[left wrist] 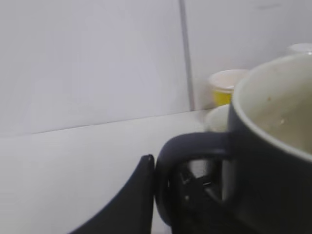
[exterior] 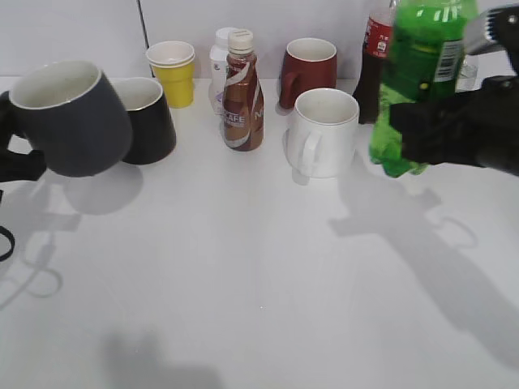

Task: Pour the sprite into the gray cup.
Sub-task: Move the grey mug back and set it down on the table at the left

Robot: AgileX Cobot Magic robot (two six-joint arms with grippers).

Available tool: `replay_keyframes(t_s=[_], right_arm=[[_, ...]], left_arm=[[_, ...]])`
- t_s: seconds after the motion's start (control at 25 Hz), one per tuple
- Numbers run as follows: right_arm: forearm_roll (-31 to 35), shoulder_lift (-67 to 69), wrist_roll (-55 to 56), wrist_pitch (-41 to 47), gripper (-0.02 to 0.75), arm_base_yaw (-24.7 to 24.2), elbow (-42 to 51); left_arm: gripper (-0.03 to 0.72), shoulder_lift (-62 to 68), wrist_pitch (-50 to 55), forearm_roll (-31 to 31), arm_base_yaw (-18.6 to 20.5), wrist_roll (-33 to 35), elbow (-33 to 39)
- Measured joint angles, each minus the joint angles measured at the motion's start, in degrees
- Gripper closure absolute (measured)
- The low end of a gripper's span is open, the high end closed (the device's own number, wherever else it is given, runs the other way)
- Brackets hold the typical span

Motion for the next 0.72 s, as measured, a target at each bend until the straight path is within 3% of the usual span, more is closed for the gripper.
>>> replay_keyframes(t_s=[0.24, 0.72], right_arm=[[-0.85, 0.00, 0.35, -0.39, 0.408, -0.71, 0.00], [-0.90, 0.00, 0.47, -0.42, 0.408, -0.71, 0.00]], left_arm=[[0.636, 6.47, -2.47, 0.84, 4.80, 0.00, 0.00], [0.637, 20.33, -8.48, 5.53, 5.13, -1.86, -0.30]])
